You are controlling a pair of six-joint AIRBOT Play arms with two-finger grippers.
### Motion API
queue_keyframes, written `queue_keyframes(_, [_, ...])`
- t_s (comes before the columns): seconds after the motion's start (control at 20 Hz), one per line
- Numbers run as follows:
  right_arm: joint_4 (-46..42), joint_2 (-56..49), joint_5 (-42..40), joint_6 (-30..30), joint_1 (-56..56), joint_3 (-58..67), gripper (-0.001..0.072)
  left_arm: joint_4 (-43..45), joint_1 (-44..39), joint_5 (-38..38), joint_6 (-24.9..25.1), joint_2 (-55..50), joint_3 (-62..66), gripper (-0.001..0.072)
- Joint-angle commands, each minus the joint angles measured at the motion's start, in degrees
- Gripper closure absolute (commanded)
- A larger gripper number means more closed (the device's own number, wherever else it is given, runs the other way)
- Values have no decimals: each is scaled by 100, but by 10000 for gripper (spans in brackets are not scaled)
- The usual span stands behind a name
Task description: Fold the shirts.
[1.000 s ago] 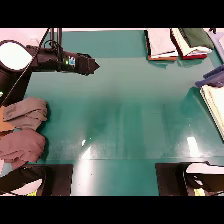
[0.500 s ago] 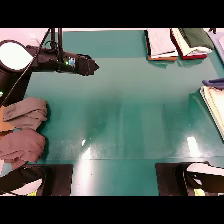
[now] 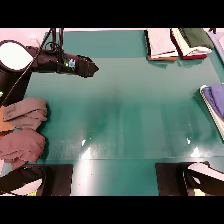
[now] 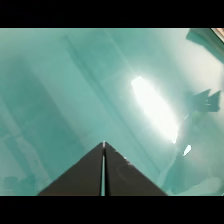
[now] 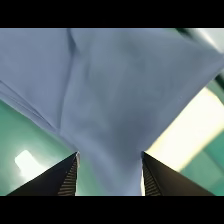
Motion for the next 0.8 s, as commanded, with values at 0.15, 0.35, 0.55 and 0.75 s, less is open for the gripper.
queue_keyframes(0.15, [1285, 341, -146, 7, -341, -120, 247, -7, 0, -20, 26, 4, -2, 684])
queue_keyframes(0.35, [2830, 345, -177, 7, 1038, 295, 249, -4, 0, 61, 26, 4, 0, 683])
queue_keyframes(0.55, [3038, 348, -223, 7, 3200, 422, 250, -4, 0, 85, 24, 4, 0, 684])
queue_keyframes(0.75, [3027, 343, -442, 7, 5047, 422, 260, -26, 0, 87, 24, 7, 0, 683])
